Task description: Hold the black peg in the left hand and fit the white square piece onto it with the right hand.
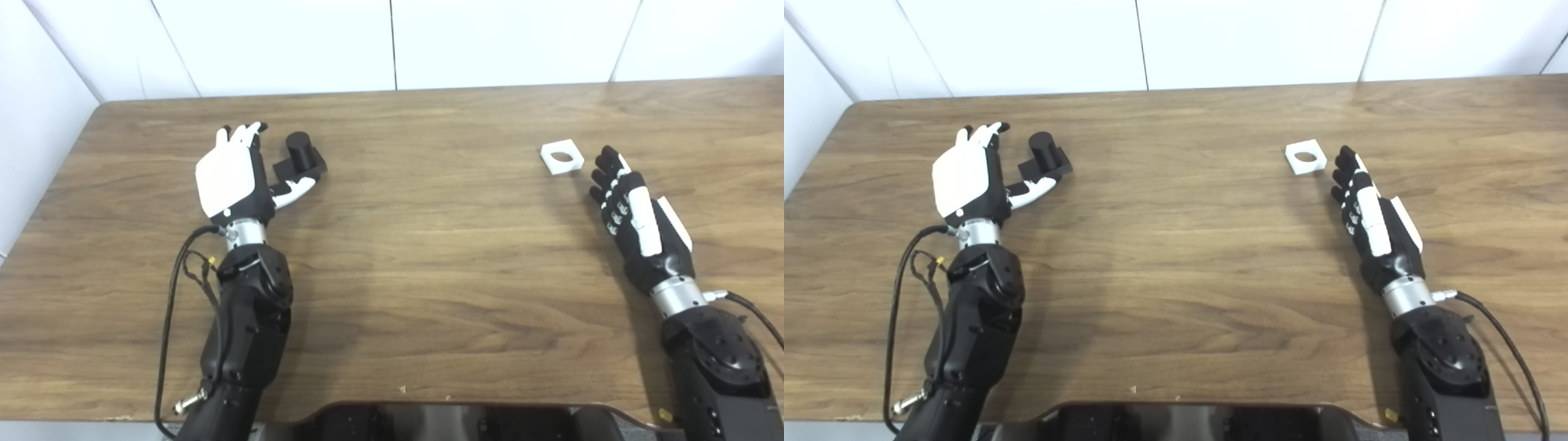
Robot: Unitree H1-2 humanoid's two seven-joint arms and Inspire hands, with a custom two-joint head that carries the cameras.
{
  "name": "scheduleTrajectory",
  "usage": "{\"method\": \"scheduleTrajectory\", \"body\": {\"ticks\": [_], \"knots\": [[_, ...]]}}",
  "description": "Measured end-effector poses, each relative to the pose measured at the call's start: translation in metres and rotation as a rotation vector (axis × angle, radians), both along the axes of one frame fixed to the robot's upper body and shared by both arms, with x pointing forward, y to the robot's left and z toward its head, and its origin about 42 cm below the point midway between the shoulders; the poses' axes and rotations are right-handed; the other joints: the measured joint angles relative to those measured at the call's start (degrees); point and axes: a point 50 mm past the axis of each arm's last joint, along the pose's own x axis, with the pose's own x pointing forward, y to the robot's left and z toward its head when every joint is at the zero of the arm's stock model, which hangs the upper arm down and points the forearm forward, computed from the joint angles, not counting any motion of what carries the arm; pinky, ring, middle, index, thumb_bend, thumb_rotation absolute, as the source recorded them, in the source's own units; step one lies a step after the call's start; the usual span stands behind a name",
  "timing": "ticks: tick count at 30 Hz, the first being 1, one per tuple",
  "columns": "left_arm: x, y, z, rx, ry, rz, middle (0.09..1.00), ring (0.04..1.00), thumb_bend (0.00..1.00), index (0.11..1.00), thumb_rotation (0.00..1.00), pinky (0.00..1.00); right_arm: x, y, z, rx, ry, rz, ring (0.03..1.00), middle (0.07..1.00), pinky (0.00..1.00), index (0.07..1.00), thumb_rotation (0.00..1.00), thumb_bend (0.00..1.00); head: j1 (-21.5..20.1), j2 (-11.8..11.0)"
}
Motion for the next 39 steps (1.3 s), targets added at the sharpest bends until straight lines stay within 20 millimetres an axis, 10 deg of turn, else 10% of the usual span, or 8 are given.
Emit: {"method": "scheduleTrajectory", "body": {"ticks": [11, 39], "knots": [[0.021, 0.027, -0.004, 0.057, 0.089, 0.012, 0.888, 0.963, 0.82, 0.722, 0.46, 0.91, -0.001, -0.001, 0.000, -0.002, -0.001, -0.001, 1.000, 1.000, 1.00, 1.000, 0.99, 0.60, -0.4, 0.0], [0.032, 0.012, 0.000, 0.106, 0.191, -0.141, 0.958, 1.000, 0.91, 0.720, 0.51, 1.00, -0.002, 0.000, 0.000, -0.032, 0.001, -0.013, 1.000, 1.000, 1.00, 1.000, 1.00, 0.60, -0.8, -0.1]]}}
